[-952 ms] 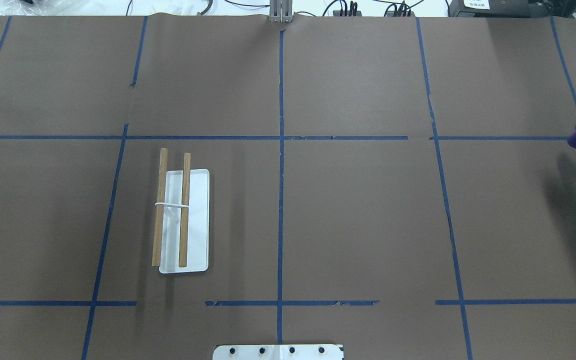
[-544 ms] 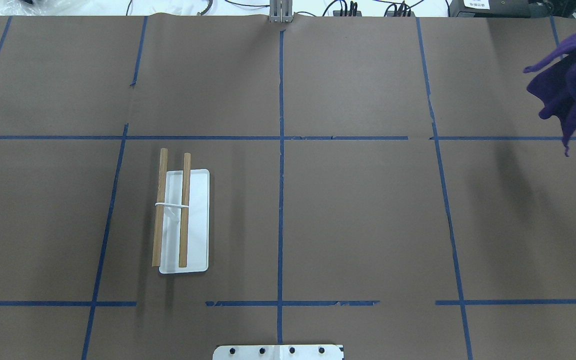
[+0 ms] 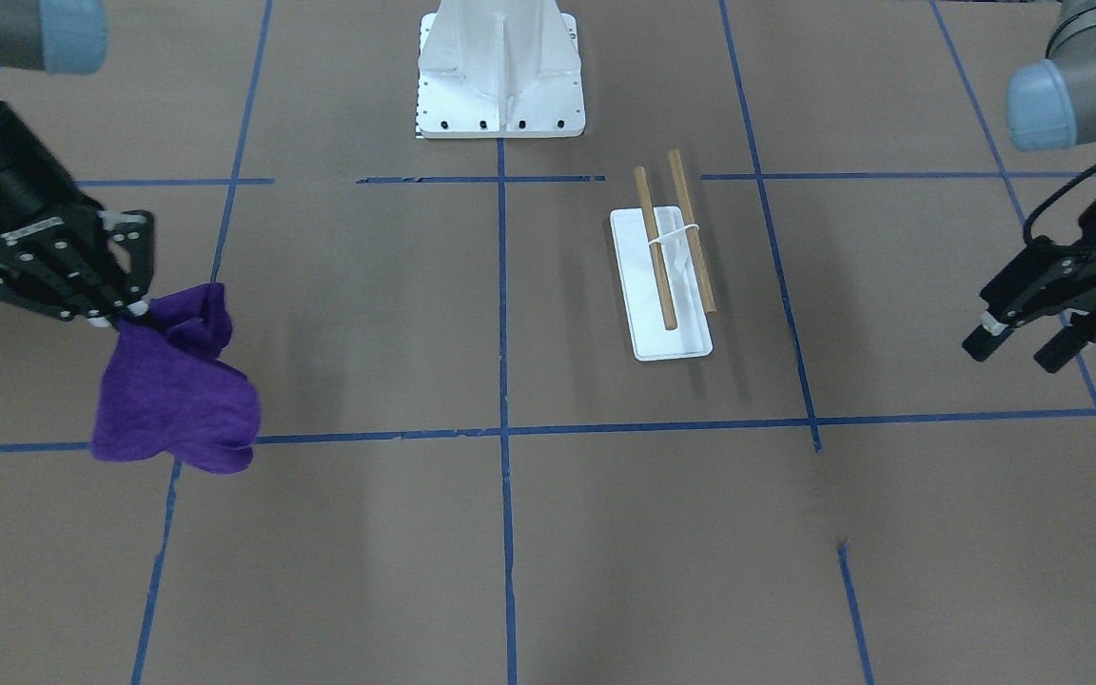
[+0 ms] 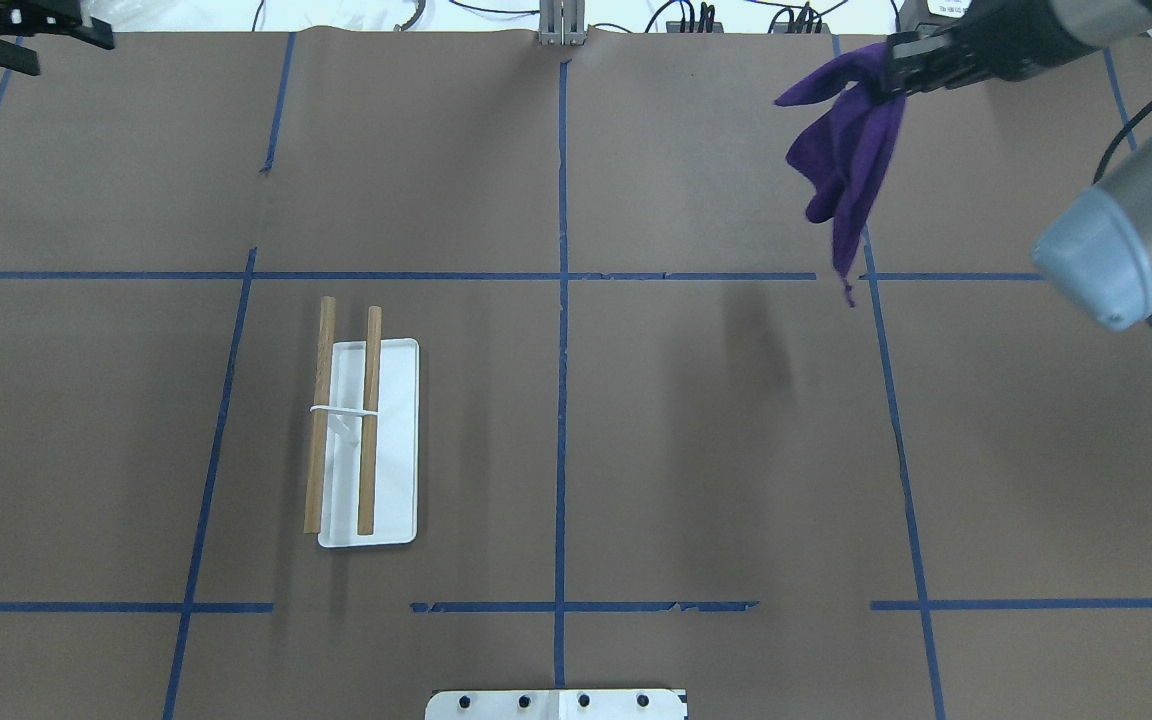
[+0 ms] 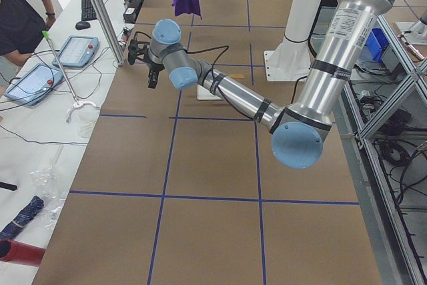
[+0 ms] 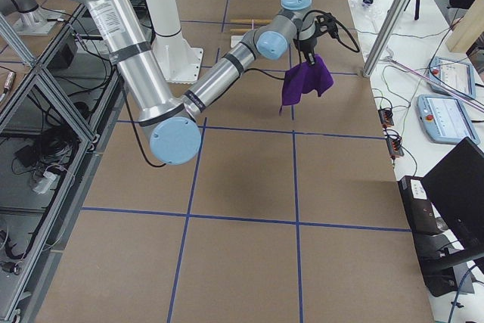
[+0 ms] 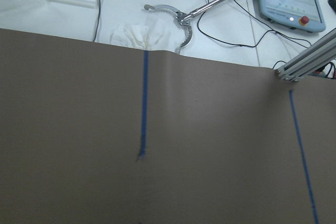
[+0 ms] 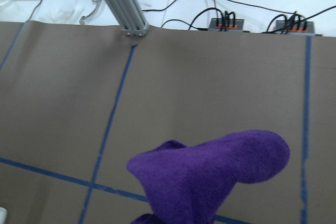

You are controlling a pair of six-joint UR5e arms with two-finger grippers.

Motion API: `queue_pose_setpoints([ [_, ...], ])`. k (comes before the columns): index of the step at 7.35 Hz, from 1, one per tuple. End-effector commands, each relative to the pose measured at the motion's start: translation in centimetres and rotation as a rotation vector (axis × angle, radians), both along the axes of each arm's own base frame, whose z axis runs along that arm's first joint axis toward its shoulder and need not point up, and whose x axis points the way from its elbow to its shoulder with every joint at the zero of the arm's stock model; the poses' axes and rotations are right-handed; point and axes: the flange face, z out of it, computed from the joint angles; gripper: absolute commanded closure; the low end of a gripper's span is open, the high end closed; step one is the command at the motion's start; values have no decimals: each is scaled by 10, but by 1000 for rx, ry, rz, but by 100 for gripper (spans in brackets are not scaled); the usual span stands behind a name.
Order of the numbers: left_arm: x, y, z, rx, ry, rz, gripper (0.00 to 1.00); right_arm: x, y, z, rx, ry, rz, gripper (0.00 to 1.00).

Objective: Hang towel on rack

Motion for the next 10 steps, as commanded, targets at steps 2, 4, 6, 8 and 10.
queue_pose_setpoints([
  [2,112,26,-65,-174,283,4,0,-110,87,-68,71,-198,93,100],
  [4,159,49,-106,-331,428,47,0,-112,112,-100,123,-257,97,100],
  [6,206,80,-155,-477,519,117,0,-110,120,-112,144,-278,108,100],
  [8,225,95,-182,-537,561,153,0,-114,124,-116,155,-285,114,100],
  [10,227,93,-194,-568,587,139,0,-125,139,-119,165,-289,121,100],
])
